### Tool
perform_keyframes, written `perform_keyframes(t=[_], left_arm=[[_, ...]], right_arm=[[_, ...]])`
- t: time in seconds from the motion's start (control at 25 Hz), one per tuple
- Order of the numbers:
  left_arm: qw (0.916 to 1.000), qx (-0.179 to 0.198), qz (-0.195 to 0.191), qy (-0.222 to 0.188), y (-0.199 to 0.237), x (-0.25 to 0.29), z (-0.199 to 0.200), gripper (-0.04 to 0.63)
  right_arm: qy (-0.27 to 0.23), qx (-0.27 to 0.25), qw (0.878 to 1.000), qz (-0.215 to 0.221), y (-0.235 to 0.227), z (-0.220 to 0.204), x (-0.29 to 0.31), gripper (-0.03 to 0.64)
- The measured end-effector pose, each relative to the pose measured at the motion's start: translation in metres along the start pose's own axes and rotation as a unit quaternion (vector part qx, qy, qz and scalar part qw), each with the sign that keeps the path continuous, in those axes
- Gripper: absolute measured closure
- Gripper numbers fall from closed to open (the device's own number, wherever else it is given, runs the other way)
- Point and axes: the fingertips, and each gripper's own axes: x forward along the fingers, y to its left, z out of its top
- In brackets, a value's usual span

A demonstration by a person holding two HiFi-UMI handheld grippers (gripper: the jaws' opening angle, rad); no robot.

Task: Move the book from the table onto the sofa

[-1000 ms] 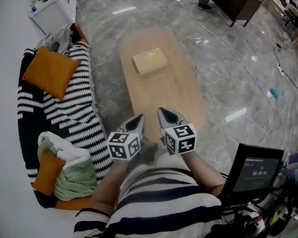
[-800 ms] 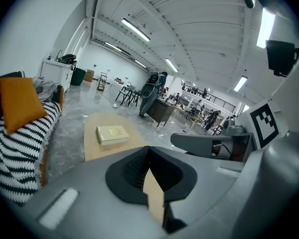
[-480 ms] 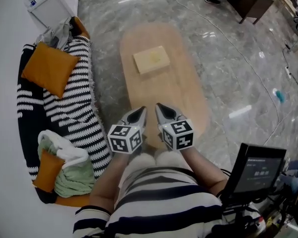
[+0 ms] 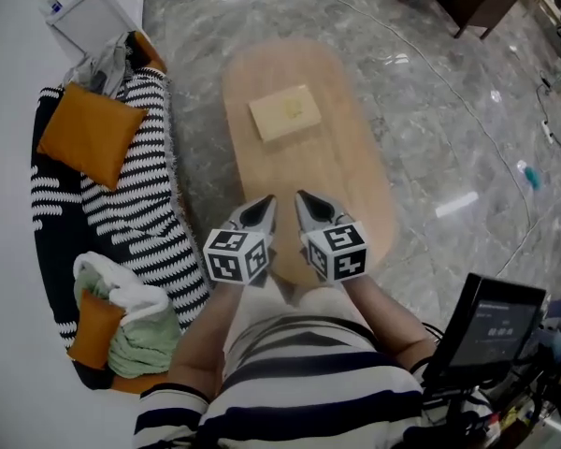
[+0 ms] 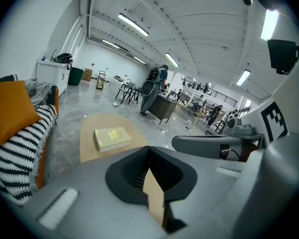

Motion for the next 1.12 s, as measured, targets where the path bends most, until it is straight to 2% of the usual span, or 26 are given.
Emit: perform_keyframes(t=[0.2,0.32,0.48,0.64,1.12], left_arm=[[0.9995,-0.006,-0.031,0.004,0.009,0.027,0.000,0.594],[0.9995,0.001,-0.031,0.009,0.023,0.038,0.008,0.594],[0.9991,-0.010,-0.038,0.019,0.041,0.042,0.012,0.594],[0.9979,0.002,-0.048,0.043,0.055,0.047,0.015,0.594],[0.9948,0.029,-0.070,0.067,0.083,0.071,0.036,0.594]], right_arm=[[0.002,-0.001,1.000,-0.028,-0.016,-0.002,0.015,0.618],[0.004,0.006,0.999,-0.042,-0.020,0.000,0.025,0.618],[0.017,0.006,0.998,-0.057,-0.019,-0.001,0.045,0.618],[0.012,0.031,0.997,-0.072,-0.022,0.006,0.062,0.618],[0.016,0.057,0.994,-0.093,-0.026,0.015,0.109,0.618]])
